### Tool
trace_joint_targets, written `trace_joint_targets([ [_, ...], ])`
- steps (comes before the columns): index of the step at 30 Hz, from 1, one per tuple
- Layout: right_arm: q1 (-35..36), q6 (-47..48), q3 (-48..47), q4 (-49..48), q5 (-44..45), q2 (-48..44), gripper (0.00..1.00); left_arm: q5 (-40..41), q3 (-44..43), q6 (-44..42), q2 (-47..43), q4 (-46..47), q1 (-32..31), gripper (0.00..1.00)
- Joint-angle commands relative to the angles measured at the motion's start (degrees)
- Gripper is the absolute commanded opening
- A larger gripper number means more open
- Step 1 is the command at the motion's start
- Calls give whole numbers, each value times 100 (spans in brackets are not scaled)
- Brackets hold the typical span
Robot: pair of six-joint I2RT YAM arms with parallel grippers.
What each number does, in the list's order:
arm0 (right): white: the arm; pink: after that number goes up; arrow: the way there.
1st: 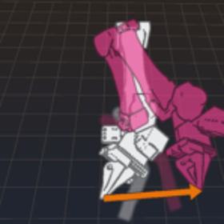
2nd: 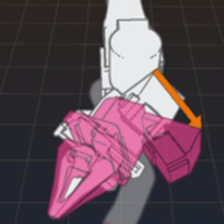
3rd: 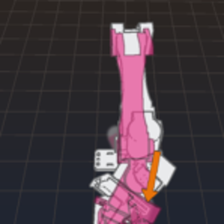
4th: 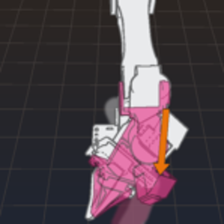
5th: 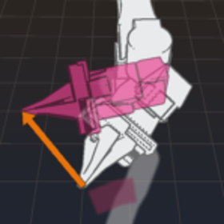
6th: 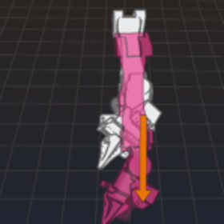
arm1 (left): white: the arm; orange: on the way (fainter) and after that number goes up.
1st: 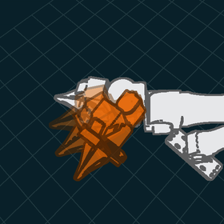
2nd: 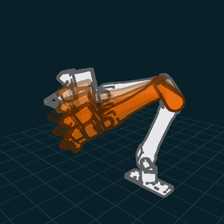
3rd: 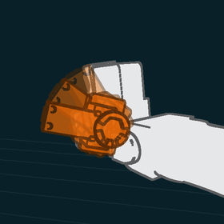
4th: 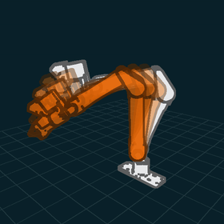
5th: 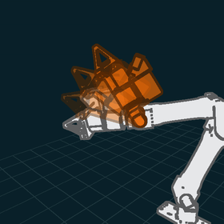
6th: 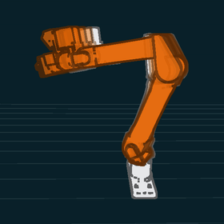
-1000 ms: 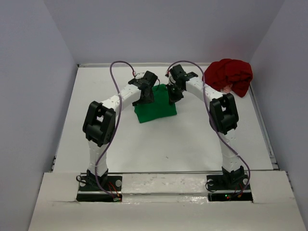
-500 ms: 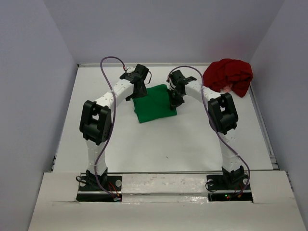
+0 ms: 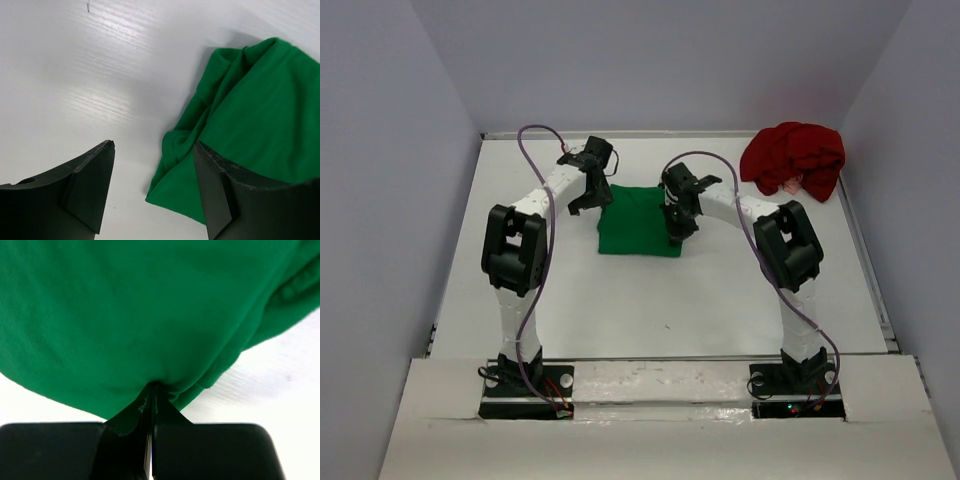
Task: Fold and stack the t-shirts
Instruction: Fold the tshirt
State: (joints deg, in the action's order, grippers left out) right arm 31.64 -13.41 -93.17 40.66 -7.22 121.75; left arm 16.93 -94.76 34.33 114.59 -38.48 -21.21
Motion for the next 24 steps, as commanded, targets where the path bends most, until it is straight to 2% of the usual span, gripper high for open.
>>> trace_joint_targets([
  [1, 193, -144, 123, -199, 168, -301, 0, -207, 422, -154, -445, 182, 143, 74],
  [3, 194, -127, 114, -199, 221, -406, 0, -583, 781, -250, -664, 506, 196, 75],
  [5, 194, -92, 88, -173, 221, -564, 0, -1048, 1116, -269, -884, 823, 319, 84],
  [8, 194, -48, 71, -94, 274, -749, 0, -1271, 1644, -277, -1289, 1298, 494, 93],
  [13, 194, 5, 9, 99, 344, -1153, 0, -1245, 1794, -427, -1483, 1334, 723, 94],
  [17, 194, 31, -219, 354, 397, -1478, 0, -1560, 1917, -558, -1720, 1545, 864, 94],
  [20, 246, 49, -246, 468, 511, -1821, 0, -2280, 2058, -743, -1729, 1887, 1048, 92],
  [24, 246, 66, -377, 670, 599, -2321, 0, -3736, 2251, -839, -1457, 2379, 1347, 89],
])
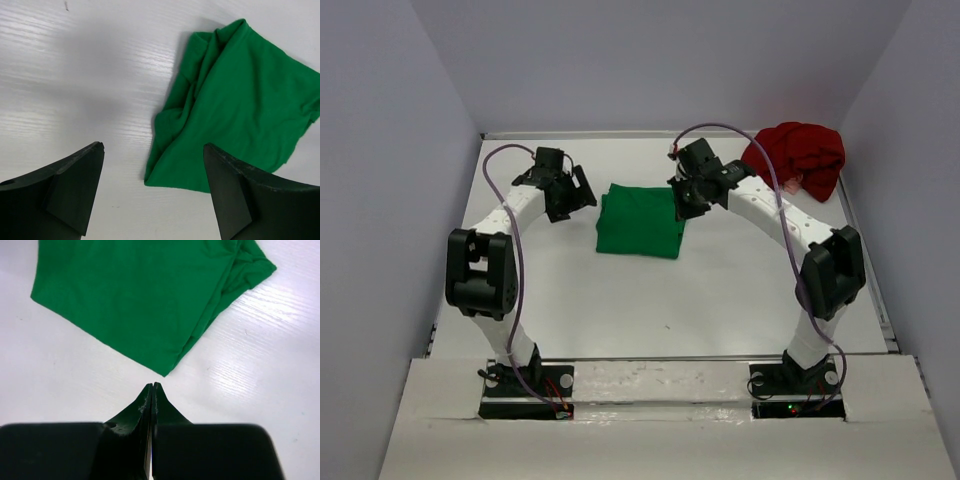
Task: Fold and stack the t-shirts
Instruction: Fold the tshirt
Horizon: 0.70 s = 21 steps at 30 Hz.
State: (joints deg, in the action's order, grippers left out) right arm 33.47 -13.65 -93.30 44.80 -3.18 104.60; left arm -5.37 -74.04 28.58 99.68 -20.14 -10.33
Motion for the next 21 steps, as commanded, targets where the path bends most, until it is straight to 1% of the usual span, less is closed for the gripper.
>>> trace_joint_targets([
  [1, 63, 117, -426, 310, 186, -685, 0, -1711, 171, -282, 191, 712, 285, 88],
  [3, 63, 126, -558, 433, 283, -923, 0, -1985, 66, -326, 341, 800, 294, 88],
  [6, 63, 187, -655, 539, 485, -1134, 0, -2117, -22, -379, 570, 828, 303, 88],
  [11, 63, 240, -681, 644, 494, -1512, 0, -2521, -303, -520, 1062, 854, 312, 88],
  [16, 63, 222, -743, 724, 599, -1548, 0, -2417, -646, -546, 1492, 775, 312, 87],
  [21, 63, 179, -760, 688, 529, -1513, 0, -2399, -804, -485, 1774, 810, 294, 87],
])
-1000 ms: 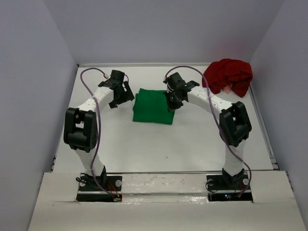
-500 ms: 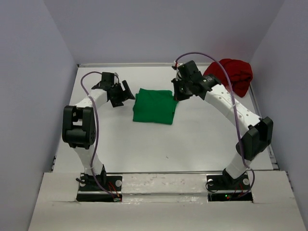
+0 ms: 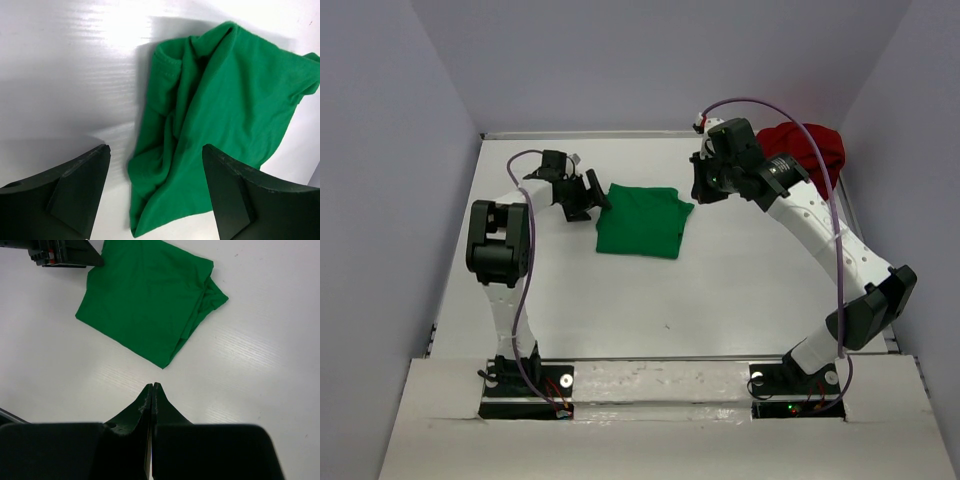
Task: Fold and stack the t-shirts
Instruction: Fold the tshirt
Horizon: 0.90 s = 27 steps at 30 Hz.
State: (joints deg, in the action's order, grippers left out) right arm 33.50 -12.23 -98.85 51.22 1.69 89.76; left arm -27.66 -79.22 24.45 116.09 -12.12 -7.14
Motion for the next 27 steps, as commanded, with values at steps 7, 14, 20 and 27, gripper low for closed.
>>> trace_joint_targets([
  [7, 61, 19, -345, 2, 6, -55, 0, -179, -489, -72, 563, -80, -86, 87],
  [14, 8, 36, -469, -7, 6, -46, 0, -214, -480, -19, 643, -115, -411, 87],
  [20, -45, 10, -530, -33, -90, -11, 0, -117, -296, 148, 634, -71, -701, 87],
  [27, -98, 1, -539, -25, -117, -55, 0, 120, -120, 376, 748, -36, -754, 83],
])
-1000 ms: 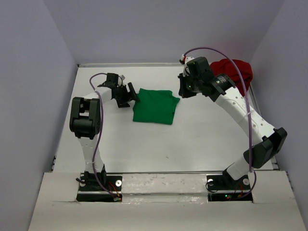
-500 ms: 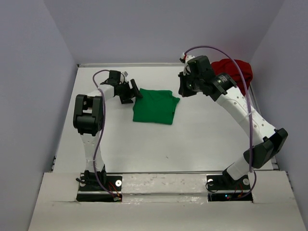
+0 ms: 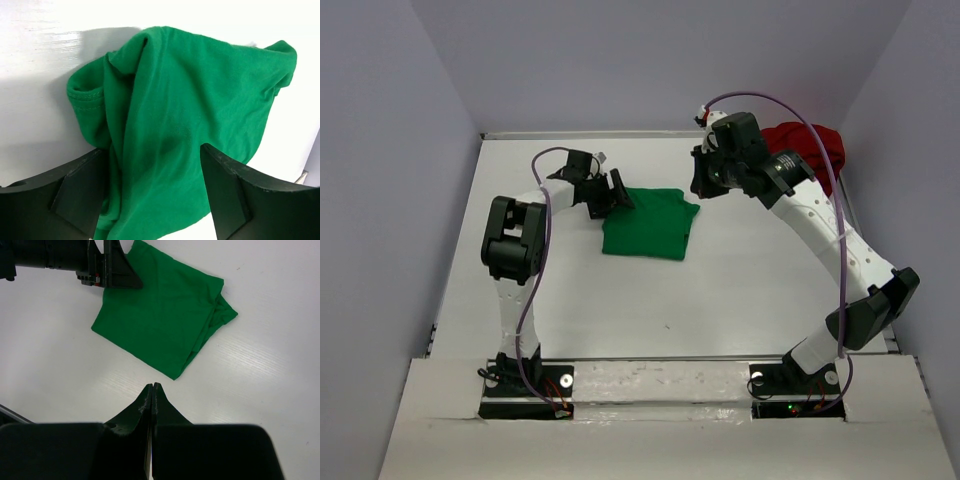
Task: Fold and stack the t-shirts
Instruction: Fold the tshirt, then neatly place the folded tshirt to the corner
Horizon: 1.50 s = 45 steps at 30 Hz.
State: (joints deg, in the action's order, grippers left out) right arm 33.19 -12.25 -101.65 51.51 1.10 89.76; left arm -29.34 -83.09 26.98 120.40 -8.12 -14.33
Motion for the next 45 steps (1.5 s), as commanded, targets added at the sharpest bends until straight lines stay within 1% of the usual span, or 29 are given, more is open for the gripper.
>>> trace_joint_targets([
  [1, -67, -5, -233, -53, -66, -81, 0, 315, 215, 114, 326, -488, -35, 81],
  [4, -67, -23, -207, -62, -49, -99, 0, 447, 100, 97, 379, -629, -35, 76],
  [7, -67, -32, -171, -79, -49, -125, 0, 438, 3, 79, 440, -673, -35, 63],
  [8, -67, -23, -154, -79, -40, -125, 0, 456, 3, 79, 432, -673, -35, 51],
  [10, -67, -23, -136, -79, -14, -151, 0, 482, -6, 79, 423, -682, -35, 40],
  [11, -128, -23, -136, -79, -14, -169, 0, 508, -23, 70, 432, -717, -35, 31],
  [13, -129, -14, -119, -79, 21, -186, 0, 526, -49, 35, 458, -770, -35, 25],
  [14, -181, -14, -119, -79, 21, -204, 0, 578, -58, 35, 467, -787, -35, 14],
  [17, -181, -5, -92, -88, -5, -230, 0, 649, -163, -26, 476, -875, -35, 0],
  [20, -233, 4, 4, -88, -14, -239, 0, 886, -339, -167, 406, -1025, -35, 0],
  [22, -234, -5, 127, -114, -57, -274, 0, 1254, -523, -281, 370, -1278, -44, 0],
  [24, -234, -49, 224, -158, -58, -283, 0, 1570, -883, -474, 388, -1455, -44, 0],
  [27, -234, -75, 329, -202, -66, -301, 0, 1992, -1628, -676, 580, -1998, -35, 0],
  [29, -234, -67, 356, -202, -233, -318, 0, 2169, -2008, -799, 739, -2289, -18, 0],
  [35, -234, -14, 338, -106, -181, -432, 0, 2495, -3132, -1037, 1240, -2984, 219, 0],
  [37, -234, -23, 399, -97, -250, -503, 0, 2845, -3536, -1090, 1389, -3256, 255, 0],
  [38, -234, -23, 426, -97, -277, -520, 0, 2994, -3608, -1116, 1390, -3275, 290, 0],
  [39, -234, -14, 461, -97, -295, -538, 0, 3353, -3670, -1151, 1390, -3284, 299, 0],
  [41, -234, -6, 575, -114, -312, -564, 0, 3767, -3932, -1300, 1433, -3389, 351, 0],
  [45, -234, -5, 629, -114, -304, -556, 0, 4032, -4460, -1502, 1644, -3617, 544, 0],
])
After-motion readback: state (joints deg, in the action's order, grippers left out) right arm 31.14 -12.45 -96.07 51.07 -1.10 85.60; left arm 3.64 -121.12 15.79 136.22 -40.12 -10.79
